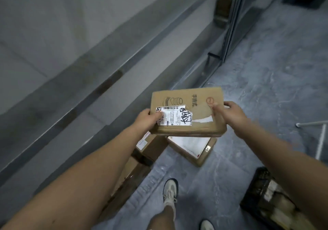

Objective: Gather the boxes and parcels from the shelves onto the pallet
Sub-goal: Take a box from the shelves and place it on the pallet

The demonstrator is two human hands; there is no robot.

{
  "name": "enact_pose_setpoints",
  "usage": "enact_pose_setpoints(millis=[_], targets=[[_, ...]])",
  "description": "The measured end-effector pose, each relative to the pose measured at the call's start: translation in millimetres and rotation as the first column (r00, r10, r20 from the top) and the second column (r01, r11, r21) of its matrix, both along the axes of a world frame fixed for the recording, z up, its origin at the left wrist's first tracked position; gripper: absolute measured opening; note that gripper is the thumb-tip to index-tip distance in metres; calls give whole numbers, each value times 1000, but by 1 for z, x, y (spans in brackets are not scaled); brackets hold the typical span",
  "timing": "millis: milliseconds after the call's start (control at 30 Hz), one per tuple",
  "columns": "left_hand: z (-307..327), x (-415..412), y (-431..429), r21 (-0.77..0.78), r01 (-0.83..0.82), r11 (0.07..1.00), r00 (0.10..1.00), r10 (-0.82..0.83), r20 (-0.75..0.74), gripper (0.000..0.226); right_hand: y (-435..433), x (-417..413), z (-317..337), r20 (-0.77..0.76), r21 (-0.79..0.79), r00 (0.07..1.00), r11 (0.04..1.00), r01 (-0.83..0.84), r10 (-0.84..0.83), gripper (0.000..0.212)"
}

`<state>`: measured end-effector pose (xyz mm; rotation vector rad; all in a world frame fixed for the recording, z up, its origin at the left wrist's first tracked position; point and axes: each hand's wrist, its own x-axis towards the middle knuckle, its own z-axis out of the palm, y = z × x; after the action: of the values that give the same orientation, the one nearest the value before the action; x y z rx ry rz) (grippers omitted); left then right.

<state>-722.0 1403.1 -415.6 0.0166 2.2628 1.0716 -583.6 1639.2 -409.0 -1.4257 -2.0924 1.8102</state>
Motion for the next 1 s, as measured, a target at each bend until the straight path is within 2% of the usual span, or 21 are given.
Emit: enact_pose_setpoints(millis=[133,233,300,367,533,633,733,867,1000], targets=[[91,56,-61,174,-152,973,987,160,-33,45,-43,22,92,-89,17,991,995,-102,103,62],[131,95,-116,256,-272,928,943,310,-121,42,-92,32,133,-131,78,968,975,-207,215,65],[147,126,-155,286,-359,888,886,421,-195,36,-133,39,153,-153,86,947,958,-272,282,68],[152,158,-199,327,-455,828,823,531,-200,36,-186,45,166,-143,78,919,929,-361,369,65],[164,229,-347,405,-620,672,646,730,-222,33,-343,51,182,-52,204,803,794,-573,594,59],[162,288,-463,390,-691,609,544,793,-274,35,-462,66,180,-39,205,679,671,-713,733,55],[157,363,-575,382,-781,494,423,868,-259,45,-592,104,167,21,165,526,516,-841,850,58],[164,464,-710,384,-877,290,178,937,-302,39,-761,160,164,0,130,312,310,-942,950,60],[183,555,-809,397,-917,50,-94,937,-336,33,-903,203,183,-70,183,65,76,-980,995,64]])
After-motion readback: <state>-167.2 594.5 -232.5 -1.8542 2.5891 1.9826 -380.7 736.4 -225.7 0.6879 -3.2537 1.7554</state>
